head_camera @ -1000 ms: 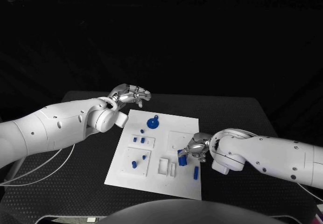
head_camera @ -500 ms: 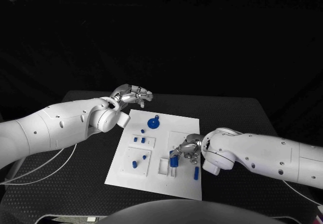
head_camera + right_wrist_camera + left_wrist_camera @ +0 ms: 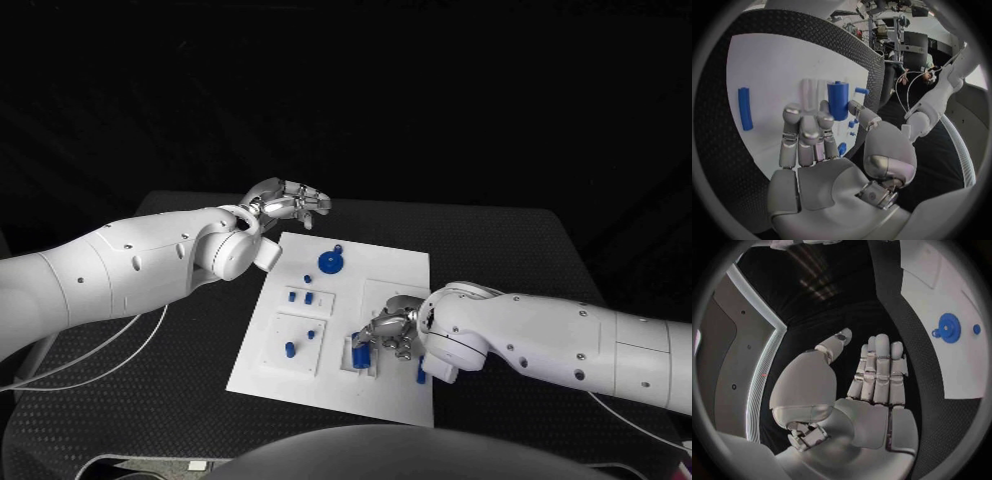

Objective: Assemble the parts on the task board

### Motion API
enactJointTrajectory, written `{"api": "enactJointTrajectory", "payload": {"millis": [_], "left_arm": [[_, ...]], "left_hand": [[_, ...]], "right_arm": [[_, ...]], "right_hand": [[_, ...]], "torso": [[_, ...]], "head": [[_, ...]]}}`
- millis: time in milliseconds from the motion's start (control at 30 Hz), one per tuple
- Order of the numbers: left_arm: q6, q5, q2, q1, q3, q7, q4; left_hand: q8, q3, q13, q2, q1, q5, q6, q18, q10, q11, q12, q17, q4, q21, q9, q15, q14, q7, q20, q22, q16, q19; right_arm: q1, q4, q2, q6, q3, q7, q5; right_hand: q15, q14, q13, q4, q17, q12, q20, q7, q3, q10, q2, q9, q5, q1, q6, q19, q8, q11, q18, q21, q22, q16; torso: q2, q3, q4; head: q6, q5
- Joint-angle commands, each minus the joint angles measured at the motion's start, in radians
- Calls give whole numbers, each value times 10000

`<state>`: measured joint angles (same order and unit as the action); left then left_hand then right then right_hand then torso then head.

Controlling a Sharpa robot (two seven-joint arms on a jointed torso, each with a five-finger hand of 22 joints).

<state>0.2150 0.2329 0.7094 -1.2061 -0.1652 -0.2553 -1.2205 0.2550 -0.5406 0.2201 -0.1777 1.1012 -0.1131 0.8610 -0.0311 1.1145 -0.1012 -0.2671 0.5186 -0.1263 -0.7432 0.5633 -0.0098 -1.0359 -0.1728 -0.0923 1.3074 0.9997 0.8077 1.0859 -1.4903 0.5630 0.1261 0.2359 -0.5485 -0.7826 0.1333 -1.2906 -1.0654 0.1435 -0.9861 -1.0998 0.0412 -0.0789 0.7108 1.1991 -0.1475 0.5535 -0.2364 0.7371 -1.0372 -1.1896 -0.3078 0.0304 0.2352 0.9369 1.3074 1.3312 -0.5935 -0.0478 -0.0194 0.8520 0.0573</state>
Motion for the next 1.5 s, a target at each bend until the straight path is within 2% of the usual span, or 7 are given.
{"api": "enactJointTrajectory", "payload": {"millis": [33,700,800,1033,1167,1267,1500], "left_arm": [[-149,65,-23,-13,8,-25,-18],[-131,93,-15,-13,8,9,-23],[-124,97,-15,-13,8,13,-16],[-127,98,-7,-20,8,27,-27],[-137,99,-10,-26,8,32,-34],[-139,106,2,-33,8,46,-39],[-145,131,-34,-42,8,50,-19]], "left_hand": [[63,6,14,-49,-81,46,-52,-116,-74,9,-45,13,43,29,-12,16,34,-2,-149,200,18,15],[66,0,16,-58,-99,45,-59,-117,-82,7,-52,16,76,31,-15,19,41,-4,-146,200,16,11],[67,0,16,-59,-102,45,-60,-117,-83,7,-53,17,81,31,-15,20,42,-4,-145,201,16,10],[68,-1,16,-61,-103,45,-61,-117,-84,6,-53,17,84,31,-16,20,43,-4,-145,201,15,9],[69,-1,16,-61,-109,46,-61,-117,-86,6,-55,18,92,31,-16,21,44,-5,-144,201,15,9],[69,-1,17,-61,-112,46,-62,-117,-86,6,-55,18,96,31,-16,21,44,-5,-143,201,15,8],[70,-3,17,-65,-117,46,-64,-117,-88,5,-58,19,107,31,-17,21,45,-5,-143,202,15,7]], "right_arm": [[-89,80,-19,-126,5,4,-127],[-183,408,-223,-49,4,90,-193],[-192,451,-253,-62,4,98,-192],[-216,487,-340,-145,3,111,-172],[-228,545,-364,-121,3,105,-173],[-229,553,-353,-182,3,98,-174],[-238,522,-383,-208,4,89,-183]], "right_hand": [[31,-34,-18,1,-16,38,9,-10,-19,63,-39,20,26,-109,-70,-15,18,17,266,66,130,-59],[29,-17,-29,-18,-34,73,2,-12,-18,48,31,38,112,-215,-60,17,36,15,266,72,122,-84],[28,-12,-30,-17,-36,79,0,-13,-18,44,25,40,125,-230,-57,25,40,14,266,71,120,-91],[27,-7,-31,-18,-36,87,-2,-14,-20,39,12,43,136,-249,-53,33,45,12,266,70,118,-99],[25,5,-34,-33,-40,108,-8,-18,-34,27,-68,49,259,-314,-41,49,58,9,266,68,111,-120],[26,5,-45,-77,-50,132,-5,-16,-9,26,-131,68,612,-360,-39,57,71,10,266,69,94,-146],[26,7,-54,-96,-58,144,-2,-19,16,22,-216,78,711,-368,-29,62,84,8,266,72,87,-160]], "torso": [[-8,-9,3],[-13,12,-15],[-18,25,-16],[-16,14,-13],[-15,19,-19],[-18,21,-12],[-17,10,-23]], "head": [[23,9],[-1,76],[9,101],[40,99],[39,121],[41,127],[61,157]]}}
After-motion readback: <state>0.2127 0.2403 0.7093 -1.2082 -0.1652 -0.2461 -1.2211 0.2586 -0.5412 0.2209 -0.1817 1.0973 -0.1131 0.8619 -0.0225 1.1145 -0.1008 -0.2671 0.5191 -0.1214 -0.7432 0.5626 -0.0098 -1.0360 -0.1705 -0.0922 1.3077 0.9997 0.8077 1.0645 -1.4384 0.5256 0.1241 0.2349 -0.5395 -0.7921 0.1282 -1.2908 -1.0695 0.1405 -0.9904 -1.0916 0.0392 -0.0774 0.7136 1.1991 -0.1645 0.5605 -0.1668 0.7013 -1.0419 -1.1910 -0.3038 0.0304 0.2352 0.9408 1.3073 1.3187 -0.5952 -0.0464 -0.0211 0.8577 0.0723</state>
